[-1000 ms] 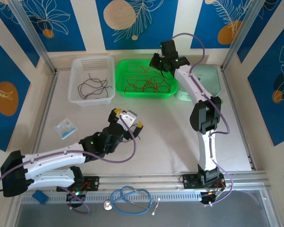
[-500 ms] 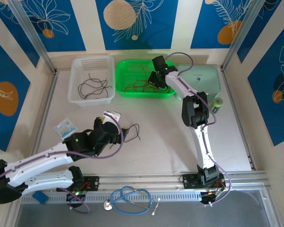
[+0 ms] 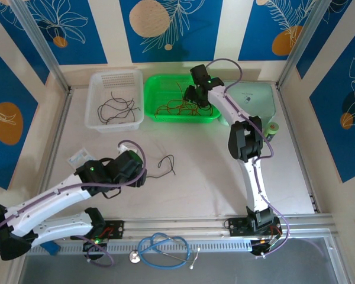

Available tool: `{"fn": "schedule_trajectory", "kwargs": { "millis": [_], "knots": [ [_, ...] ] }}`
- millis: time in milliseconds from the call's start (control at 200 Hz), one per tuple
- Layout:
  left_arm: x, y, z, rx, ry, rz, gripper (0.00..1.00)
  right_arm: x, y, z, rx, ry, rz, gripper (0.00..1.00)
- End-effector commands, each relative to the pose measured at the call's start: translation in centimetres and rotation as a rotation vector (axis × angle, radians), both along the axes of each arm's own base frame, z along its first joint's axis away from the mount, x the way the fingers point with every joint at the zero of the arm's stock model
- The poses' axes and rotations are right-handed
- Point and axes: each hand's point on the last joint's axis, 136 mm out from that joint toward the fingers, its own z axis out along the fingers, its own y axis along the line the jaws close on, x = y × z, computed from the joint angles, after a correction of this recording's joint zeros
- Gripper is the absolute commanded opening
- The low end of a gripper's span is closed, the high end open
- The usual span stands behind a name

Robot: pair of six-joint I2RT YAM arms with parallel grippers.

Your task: Untangle the cables

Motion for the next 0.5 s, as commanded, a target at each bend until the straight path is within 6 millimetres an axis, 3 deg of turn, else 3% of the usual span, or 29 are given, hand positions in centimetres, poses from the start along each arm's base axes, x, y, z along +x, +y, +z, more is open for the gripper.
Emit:
{"fn": "schedule_trajectory", "kwargs": {
  "millis": [0, 125, 255, 495],
  "knots": [
    [-1.9, 0.3, -2.1, -0.018, 0.163, 0.006, 0.82, -1.7, 0.2, 6.6, -0.005, -0.104, 0.048, 0.57],
    [-1.7, -0.4, -4.4, 0.001, 0.228, -0.03, 0.81, -3.6, 0.2, 9.2, 0.007, -0.143, 0.077, 0.57],
    [-0.2, -1.0, -7.3, 0.08, 0.242, -0.128, 0.75, -6.4, 0.0, 11.1, 0.045, -0.176, 0.111, 0.54],
    [2.7, -2.2, -10.8, 0.077, 0.334, -0.216, 0.74, -12.1, -2.7, 13.3, 0.075, -0.211, 0.134, 0.5]
  ]
}}
